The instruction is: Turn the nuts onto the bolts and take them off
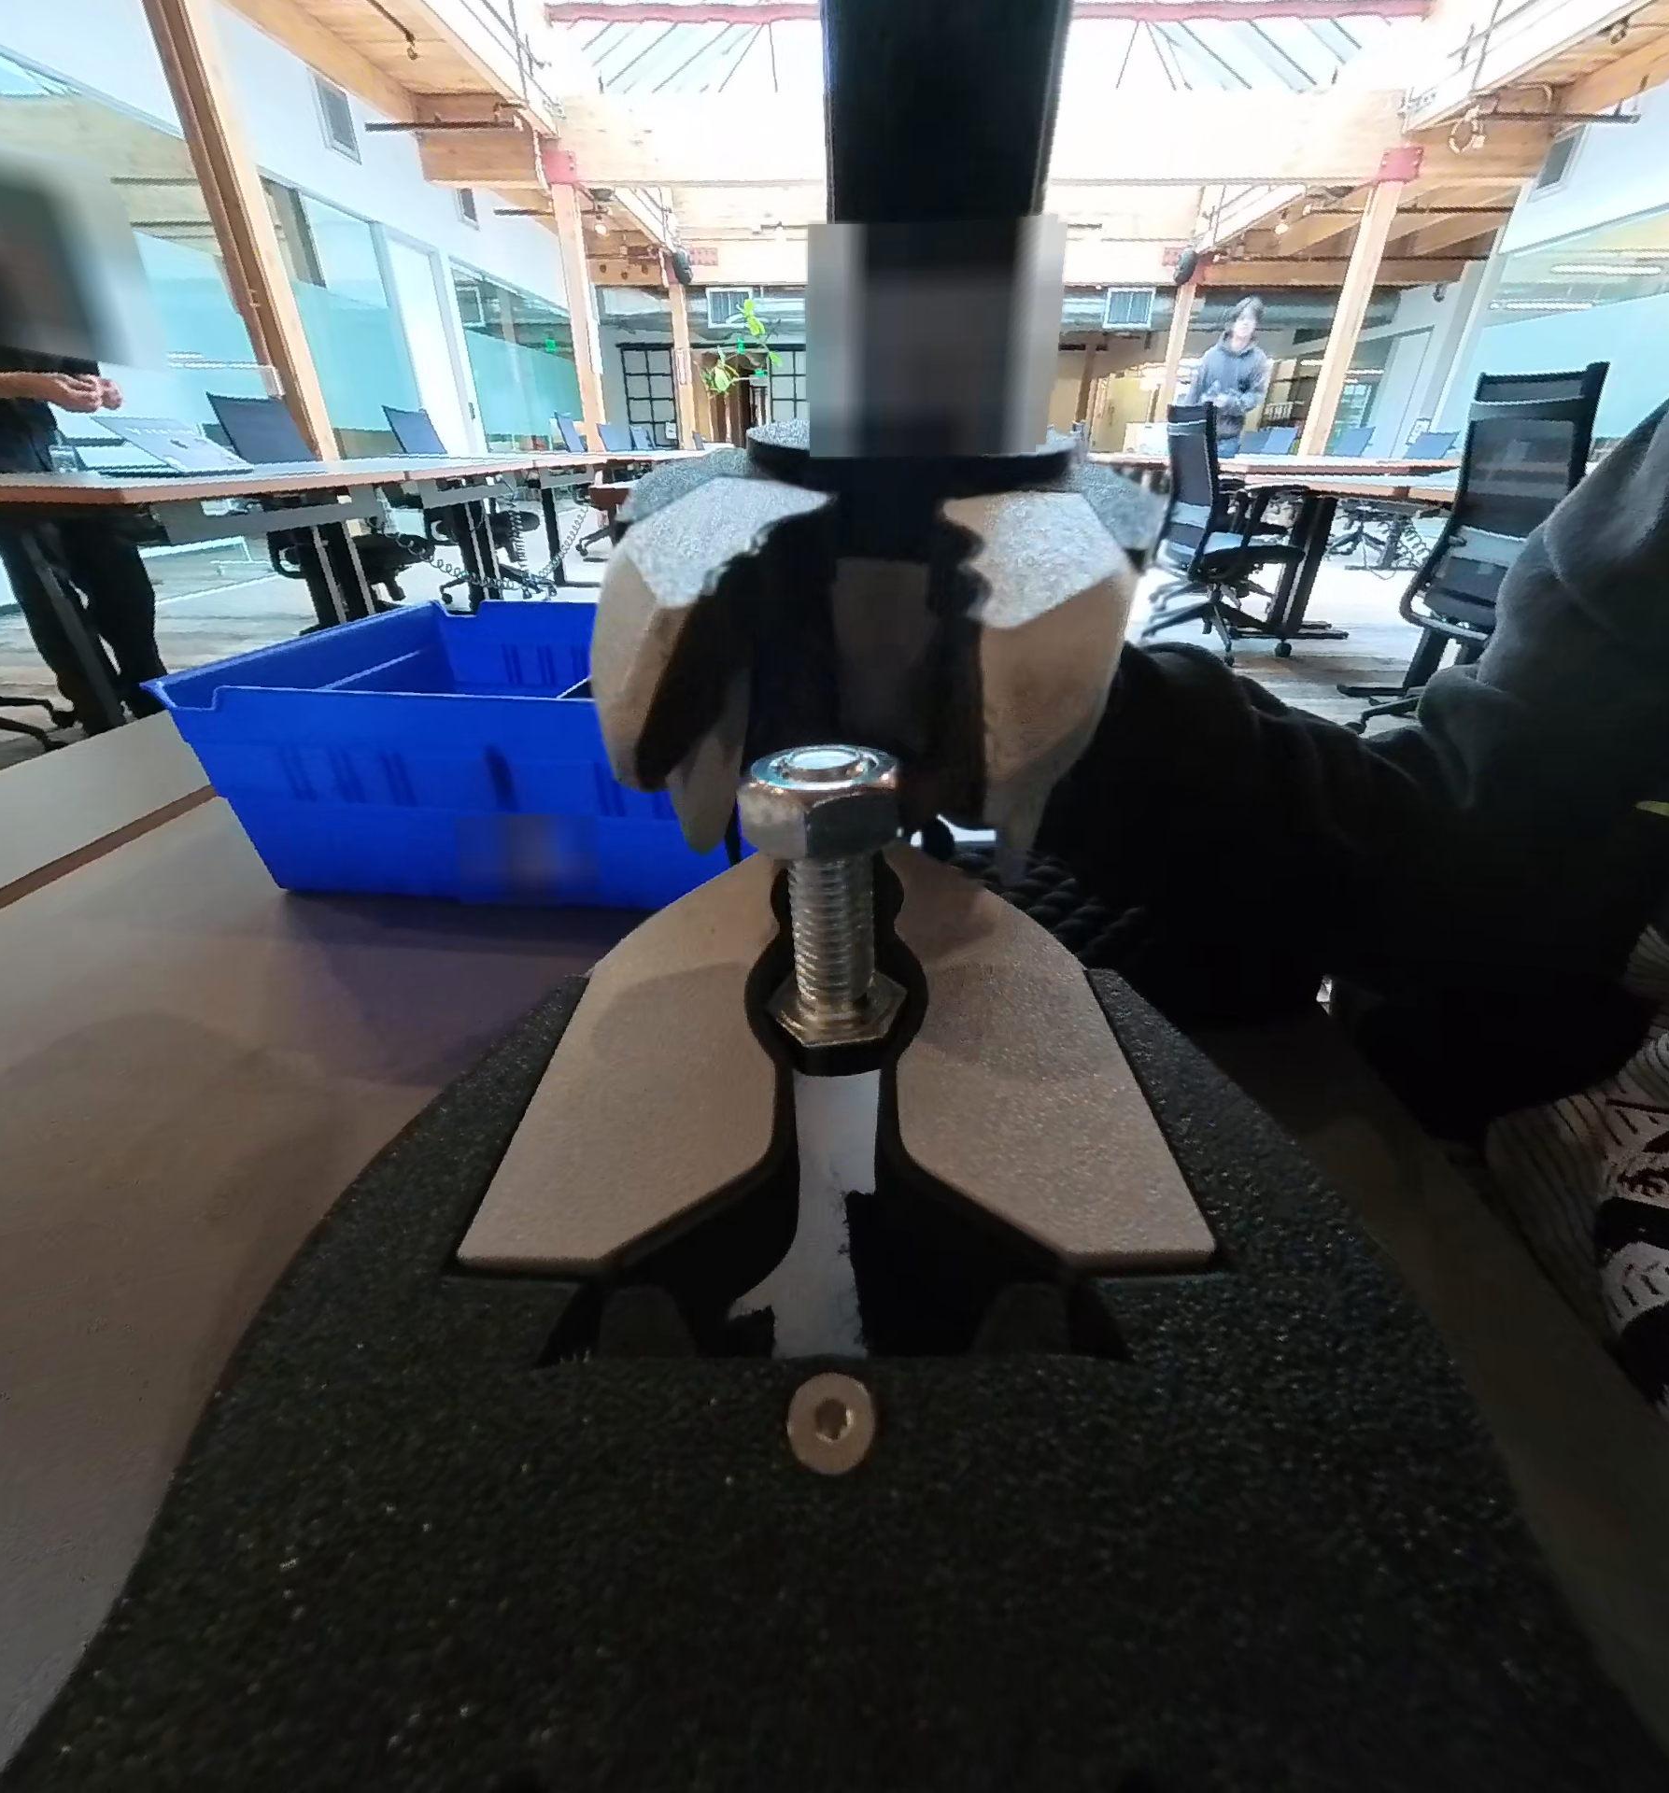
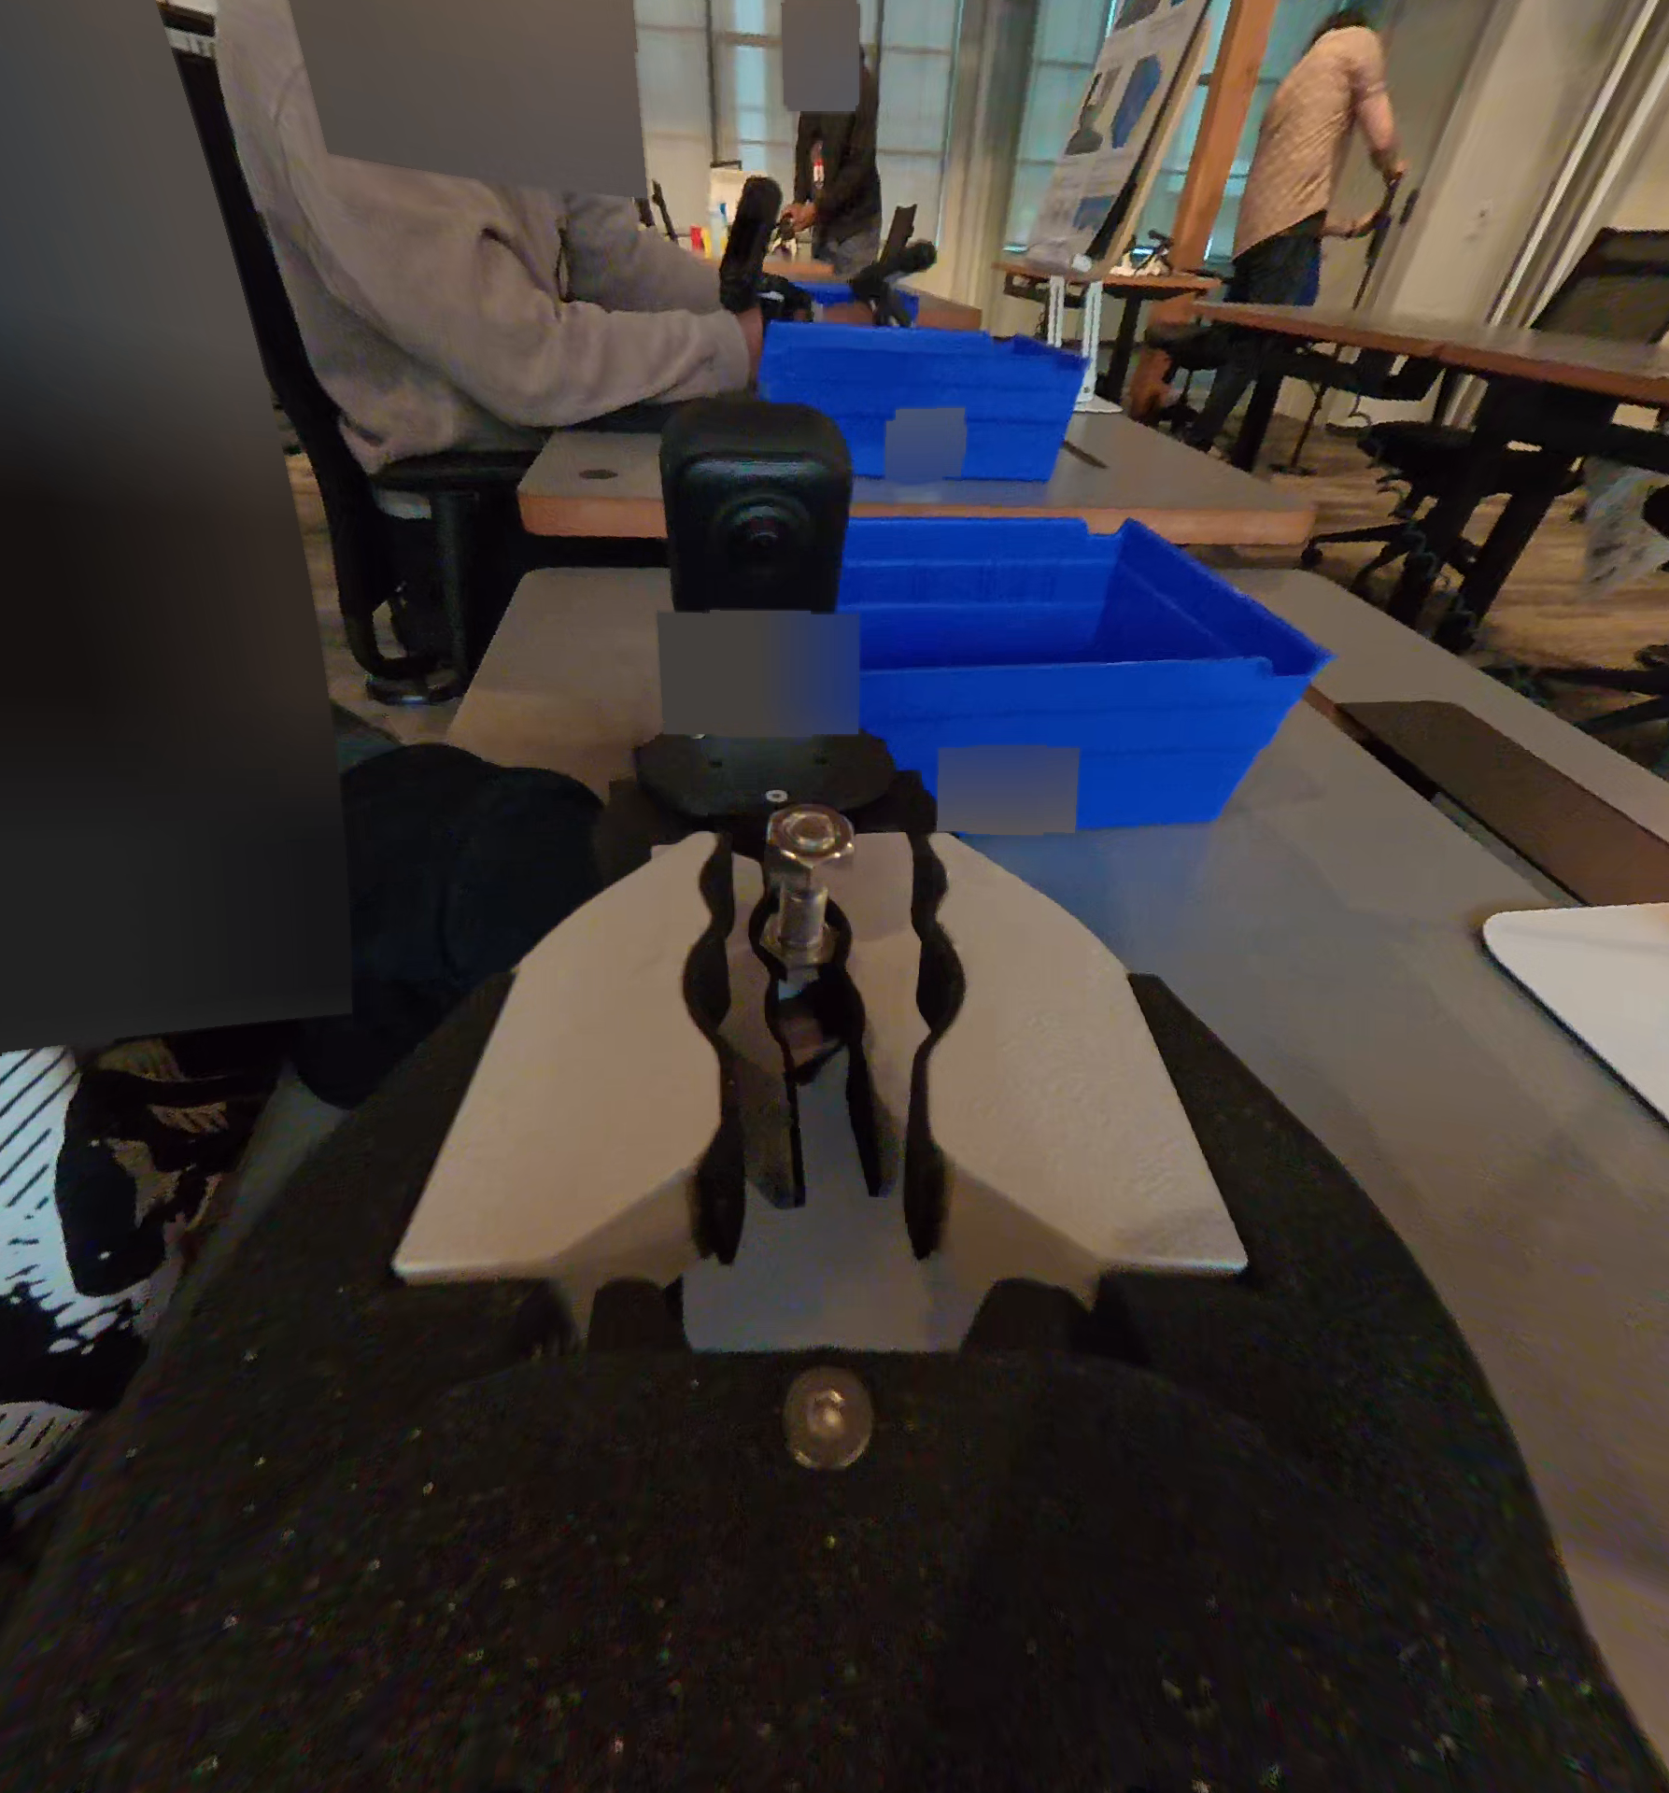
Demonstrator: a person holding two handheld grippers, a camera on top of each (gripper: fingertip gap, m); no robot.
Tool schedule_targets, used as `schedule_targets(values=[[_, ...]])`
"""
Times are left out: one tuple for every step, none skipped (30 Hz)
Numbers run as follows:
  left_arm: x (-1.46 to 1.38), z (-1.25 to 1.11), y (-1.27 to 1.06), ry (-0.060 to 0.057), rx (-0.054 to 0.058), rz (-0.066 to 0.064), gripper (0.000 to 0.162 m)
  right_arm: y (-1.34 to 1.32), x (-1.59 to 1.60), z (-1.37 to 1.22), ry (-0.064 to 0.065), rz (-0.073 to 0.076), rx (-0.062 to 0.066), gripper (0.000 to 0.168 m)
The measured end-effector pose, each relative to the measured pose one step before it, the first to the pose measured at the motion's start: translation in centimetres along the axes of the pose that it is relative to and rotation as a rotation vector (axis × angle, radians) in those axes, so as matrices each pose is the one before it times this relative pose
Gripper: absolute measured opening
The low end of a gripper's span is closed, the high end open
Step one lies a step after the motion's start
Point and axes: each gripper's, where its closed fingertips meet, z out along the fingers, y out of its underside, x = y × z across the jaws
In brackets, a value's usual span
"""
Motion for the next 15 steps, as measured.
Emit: schedule_targets(values=[[0.023, 0.027, 0.033, 0.0008, -0.0024, 0.0017, 0.013, -0.003, -0.067, 0.287, -0.0003, 0.0017, -0.0042, 0.035], [0.025, 0.031, 0.035, 0.0007, -0.0018, 0.0014, 0.013, -0.027, -0.025, 0.23, 0.001, 0.0037, -0.0015, 0.035], [0.02, 0.006, 0.006, 0.0012, -0.0004, -0.0001, 0.013, 0.022, -0.01, 0.179, 0.0008, 0.0046, -0.0041, 0.035], [-0.006, 0.011, 0.003, 0.0, -0.0002, 0.0, 0.013, 0.073, 0.045, 0.101, 0.0031, 0.0025, -0.0065, 0.035], [0.0, -0.008, -0.009, -0.0001, 0.0006, 0.0007, 0.013, 0.1, 0.144, 0.002, 0.0088, -0.0003, -0.0076, 0.032], [0.007, -0.013, -0.018, 0.0001, 0.0013, -0.0002, 0.009, 0.087, 0.181, -0.103, 0.0091, 0.0012, -0.0048, 0.029], [-0.042, -0.018, -0.019, -0.0017, 0.0006, -0.0012, 0.009, 0.048, -0.02, -0.16, -0.0051, 0.0035, -0.0016, 0.027], [-0.036, -0.015, -0.008, -0.0009, 0.0006, -0.0018, 0.014, 0.03, -0.089, -0.239, -0.0097, 0.0043, 0.0002, 0.024], [-0.01, -0.004, -0.017, 0.0002, 0.0012, -0.0017, 0.014, 0.063, -0.018, -0.3, -0.0038, 0.0009, -0.0009, 0.023], [-0.038, -0.012, -0.019, -0.0014, 0.0014, -0.0012, 0.013, 0.114, 0.105, -0.395, 0.0056, -0.0029, -0.0013, 0.022], [0.024, -0.051, -0.065, 0.0012, 0.0039, 0.001, 0.013, 0.091, 0.439, -0.527, 0.0265, -0.0031, 0.0027, 0.012], [0.031, -0.034, -0.054, 0.0001, 0.0032, 0.002, 0.012, -0.056, 0.622, -0.538, 0.0344, -0.0014, 0.0154, 0.002], [0.01, -0.003, 0.002, -0.0002, -0.0009, 0.0013, 0.012, -0.233, 0.218, -0.439, 0.0043, 0.0088, 0.0216, 0.0], [0.009, 0.034, 0.035, 0.0016, -0.0017, -0.0006, 0.012, -0.316, -0.028, -0.29, -0.0099, 0.0126, 0.022, 0.0], [0.017, 0.037, 0.015, 0.0018, -0.001, 0.0, 0.012, -0.294, -0.015, -0.112, -0.004, 0.0065, 0.0176, 0.0]])
